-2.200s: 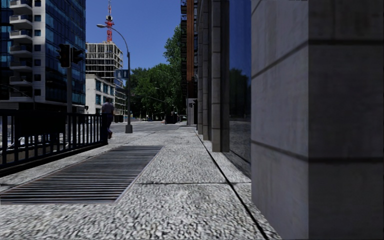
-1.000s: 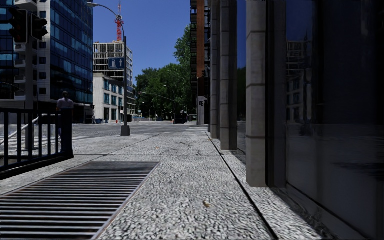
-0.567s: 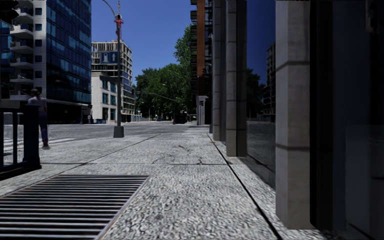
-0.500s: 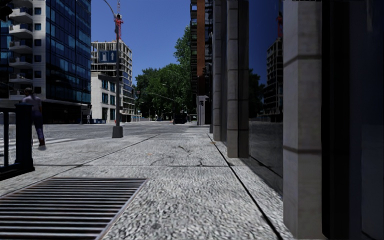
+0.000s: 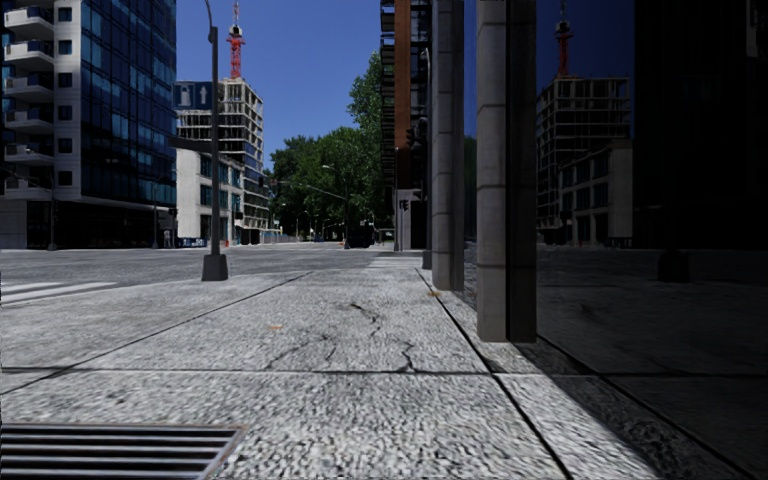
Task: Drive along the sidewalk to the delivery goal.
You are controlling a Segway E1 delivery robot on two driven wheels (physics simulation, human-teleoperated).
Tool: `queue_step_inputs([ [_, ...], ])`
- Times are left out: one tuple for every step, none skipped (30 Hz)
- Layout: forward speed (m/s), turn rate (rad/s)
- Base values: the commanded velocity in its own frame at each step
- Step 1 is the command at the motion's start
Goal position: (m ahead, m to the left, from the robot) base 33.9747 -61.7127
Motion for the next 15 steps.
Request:
queue_step_inputs([
  [2.0,0.0],
  [2.0,0.0],
  [2.0,0.0],
  [2.0,0.0],
  [2.0,0.0],
  [2.0,0.0],
  [2.0,0.0],
  [2.0,0.0],
  [2.0,0.0],
  [2.0,0.0],
  [2.0,0.0],
  [2.0,0.0],
  [2.0,0.0],
  [2.0,0.0],
  [2.0,0.0],
])
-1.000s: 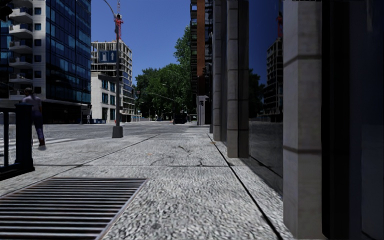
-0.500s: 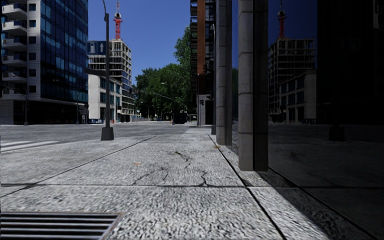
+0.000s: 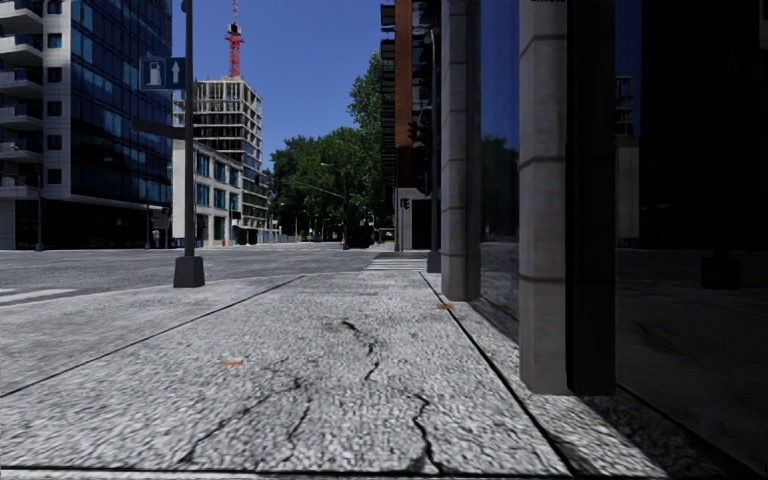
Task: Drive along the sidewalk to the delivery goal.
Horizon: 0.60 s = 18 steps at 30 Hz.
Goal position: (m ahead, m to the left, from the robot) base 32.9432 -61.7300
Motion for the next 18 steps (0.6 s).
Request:
queue_step_inputs([
  [2.0,0.0],
  [2.0,0.0],
  [2.0,0.0],
  [2.0,0.0],
  [2.0,0.0],
  [2.0,0.0],
  [2.0,0.0],
  [2.0,0.0],
  [2.0,0.0],
  [2.0,0.0],
  [2.0,0.0],
  [2.0,0.0],
  [2.0,0.0],
  [2.0,0.0],
  [2.0,0.0],
  [2.0,0.0],
  [2.0,0.0],
  [2.0,0.0],
])
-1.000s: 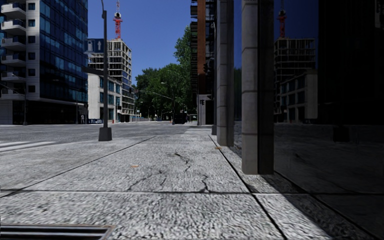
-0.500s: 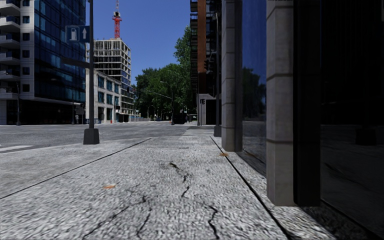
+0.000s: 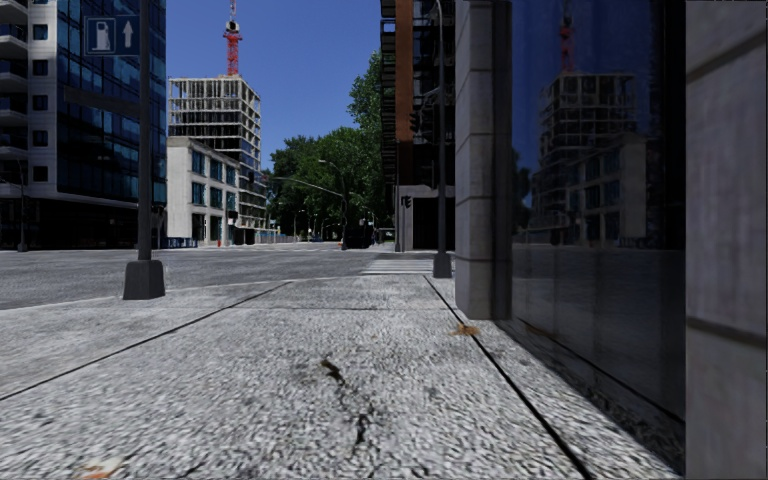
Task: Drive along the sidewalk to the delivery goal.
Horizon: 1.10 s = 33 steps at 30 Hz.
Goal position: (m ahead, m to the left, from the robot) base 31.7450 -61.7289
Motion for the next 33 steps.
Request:
queue_step_inputs([
  [2.0,0.0],
  [2.0,0.0],
  [2.0,0.0],
  [2.0,0.0],
  [2.0,0.0],
  [2.0,0.0],
  [2.0,0.0],
  [2.0,0.0],
  [2.0,0.0],
  [2.0,0.0],
  [2.0,0.0],
  [2.0,0.0],
  [2.0,0.0],
  [2.0,0.0],
  [2.0,0.0],
  [2.0,0.0],
  [2.0,0.0],
  [2.0,0.0],
  [2.0,0.0],
  [2.0,0.0],
  [2.0,0.0],
  [2.0,0.0],
  [2.0,0.0],
  [2.0,0.0],
  [2.0,0.0],
  [2.0,0.0],
  [2.0,0.0],
  [2.0,0.0],
  [2.0,0.0],
  [2.0,0.0],
  [2.0,0.0],
  [2.0,0.0],
  [2.0,0.0],
])
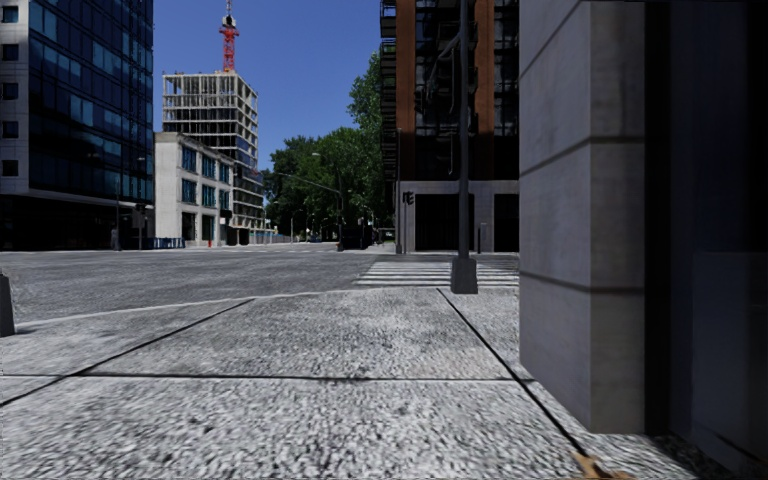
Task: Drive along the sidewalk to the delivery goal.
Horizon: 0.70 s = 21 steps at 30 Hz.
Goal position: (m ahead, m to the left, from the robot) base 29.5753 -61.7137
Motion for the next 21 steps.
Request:
queue_step_inputs([
  [2.0,0.0],
  [2.0,0.0],
  [2.0,0.0],
  [2.0,0.0],
  [2.0,0.0],
  [2.0,0.0],
  [2.0,0.0],
  [2.0,0.0],
  [2.0,0.0],
  [2.0,0.0],
  [2.0,0.0],
  [2.0,0.0],
  [2.0,0.0],
  [2.0,0.0],
  [2.0,0.0],
  [2.0,0.0],
  [2.0,0.0],
  [2.0,0.0],
  [2.0,0.0],
  [2.0,0.0],
  [2.0,0.0],
])
